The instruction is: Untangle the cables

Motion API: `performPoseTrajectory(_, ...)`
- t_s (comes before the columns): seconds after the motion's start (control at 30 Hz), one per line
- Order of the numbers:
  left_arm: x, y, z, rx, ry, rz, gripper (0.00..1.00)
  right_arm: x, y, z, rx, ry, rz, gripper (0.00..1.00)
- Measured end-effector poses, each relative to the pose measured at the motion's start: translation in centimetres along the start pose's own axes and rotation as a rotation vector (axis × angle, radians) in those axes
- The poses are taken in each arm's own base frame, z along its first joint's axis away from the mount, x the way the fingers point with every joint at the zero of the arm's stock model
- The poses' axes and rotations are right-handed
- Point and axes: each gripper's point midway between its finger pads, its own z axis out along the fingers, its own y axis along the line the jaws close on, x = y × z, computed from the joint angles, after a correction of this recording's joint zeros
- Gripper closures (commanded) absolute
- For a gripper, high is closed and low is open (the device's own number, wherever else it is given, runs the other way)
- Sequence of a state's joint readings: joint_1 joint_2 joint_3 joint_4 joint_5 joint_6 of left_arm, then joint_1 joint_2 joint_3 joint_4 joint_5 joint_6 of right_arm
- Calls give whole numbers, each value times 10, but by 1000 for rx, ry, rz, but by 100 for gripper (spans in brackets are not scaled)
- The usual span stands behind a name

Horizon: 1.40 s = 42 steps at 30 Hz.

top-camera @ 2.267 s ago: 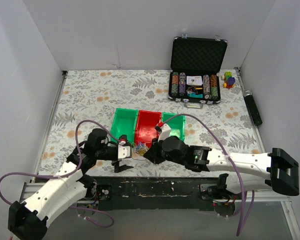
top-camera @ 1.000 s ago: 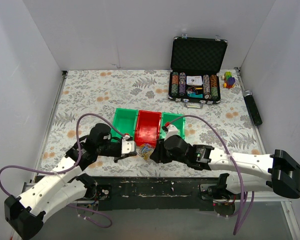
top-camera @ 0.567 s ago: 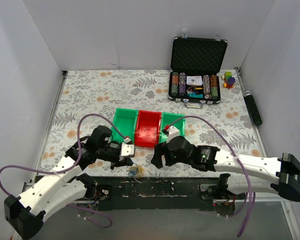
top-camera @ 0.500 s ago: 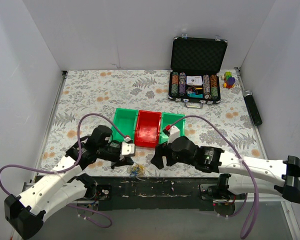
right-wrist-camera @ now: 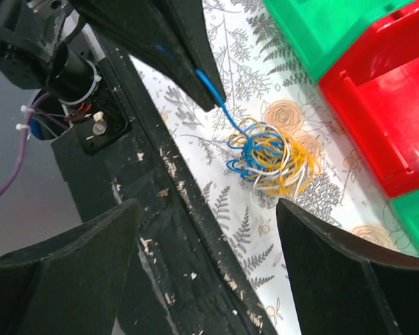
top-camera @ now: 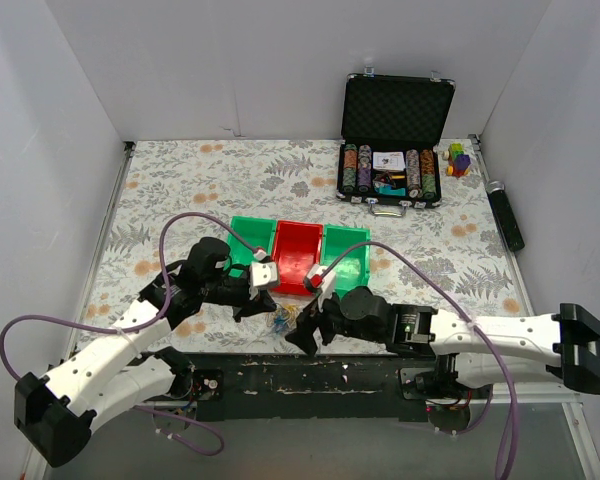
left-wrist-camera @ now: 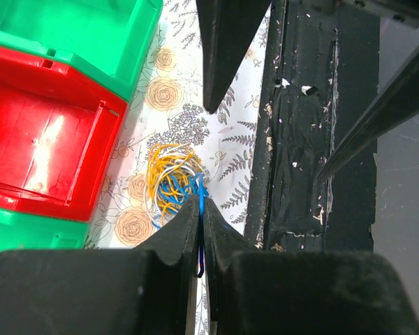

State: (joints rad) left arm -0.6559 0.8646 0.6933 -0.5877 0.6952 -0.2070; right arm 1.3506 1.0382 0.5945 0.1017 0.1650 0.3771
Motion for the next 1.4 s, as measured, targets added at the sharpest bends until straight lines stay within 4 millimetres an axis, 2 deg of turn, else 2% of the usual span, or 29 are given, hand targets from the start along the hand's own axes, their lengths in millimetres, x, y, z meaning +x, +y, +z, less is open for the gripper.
performPoseTrajectory(0.13,-3,0,0,-5,-9,-3,100,-3,-4,14,21,-32,-23,19)
performPoseTrajectory(0.23,-4,0,-1,-6,-14,-2,100,0,-15,28,79,-37,-41,23)
performPoseTrajectory(0.43,-16,-3,-7,-2,-37,11,100,3,-36,48,187,-60,-71,42)
performPoseTrajectory(0.5,-23,-4,-10,-1,-53,23,100,1,-39,55,206,-72,-74,46)
performPoseTrajectory(0.73,-31,-9,-17,0,-80,40,100,-24,-30,63,184,-159,-59,47)
performPoseTrajectory(0.83,-32,-9,-18,-2,-79,35,100,-27,-27,63,177,-171,-60,48)
performPoseTrajectory(0.93,-35,-9,-19,-3,-84,27,100,-27,-25,63,171,-174,-63,57)
performPoseTrajectory(1.0,-37,-10,-20,-1,-89,19,100,-28,-24,64,167,-179,-64,68)
performPoseTrajectory(1.07,-45,-11,-22,3,-104,17,100,-29,-23,66,165,-187,-61,80)
performPoseTrajectory(1.1,-48,-11,-23,5,-110,17,100,-29,-23,67,165,-191,-57,83)
performPoseTrajectory(1.4,-108,-10,-47,-37,-227,21,100,-29,-18,70,140,-227,26,79)
